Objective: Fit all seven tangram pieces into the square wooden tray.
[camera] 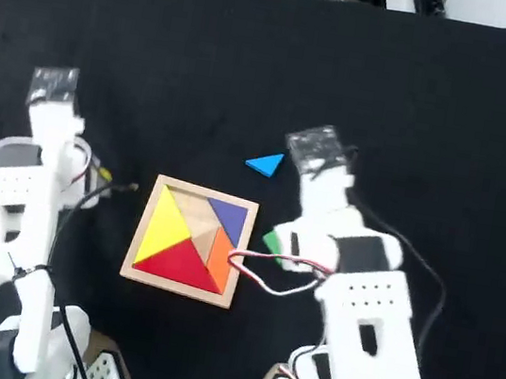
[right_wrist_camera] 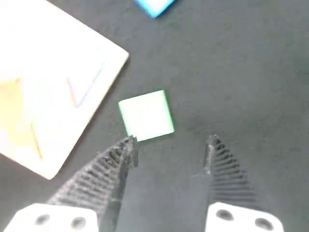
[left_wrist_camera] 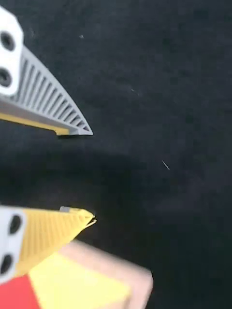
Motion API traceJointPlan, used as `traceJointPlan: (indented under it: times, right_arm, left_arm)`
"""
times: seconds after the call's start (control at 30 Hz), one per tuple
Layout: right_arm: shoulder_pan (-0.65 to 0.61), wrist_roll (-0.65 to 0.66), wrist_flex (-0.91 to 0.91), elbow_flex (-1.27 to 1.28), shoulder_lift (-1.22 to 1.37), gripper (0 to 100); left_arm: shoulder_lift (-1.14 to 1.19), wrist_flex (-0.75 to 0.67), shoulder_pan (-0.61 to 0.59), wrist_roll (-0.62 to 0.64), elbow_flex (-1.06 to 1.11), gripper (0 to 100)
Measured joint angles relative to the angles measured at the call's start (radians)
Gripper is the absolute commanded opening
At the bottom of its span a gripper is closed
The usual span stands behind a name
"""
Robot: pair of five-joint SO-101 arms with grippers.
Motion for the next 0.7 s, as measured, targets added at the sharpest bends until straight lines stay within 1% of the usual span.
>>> traceJointPlan:
  times: [0.13,0.27,0.33,0.4,0.47,0.57,0.7]
  right_arm:
    - [-0.021,0.000,0.052,-0.110,0.166,23.4]
    - [-0.041,0.000,0.061,-0.186,0.339,23.5]
    - [-0.077,0.002,0.058,-0.193,0.394,25.8]
    - [-0.124,0.002,0.049,-0.193,0.439,29.6]
    - [-0.167,0.002,0.040,-0.193,0.473,30.9]
    - [-0.172,0.002,-0.006,-0.193,0.522,30.9]
    - [-0.170,0.055,-0.071,-0.193,0.595,30.9]
  left_arm:
    - [0.011,-0.094,-0.080,-0.005,0.110,25]
    - [0.066,-0.115,-0.150,-0.008,0.130,25]
    - [0.101,-0.115,-0.178,-0.005,0.130,25]
    - [0.127,-0.117,-0.195,-0.005,0.130,25]
    - [0.137,-0.120,-0.199,-0.005,0.130,25]
    - [0.137,-0.120,-0.199,-0.005,0.130,25]
    - [0.137,-0.120,-0.199,-0.005,0.130,25]
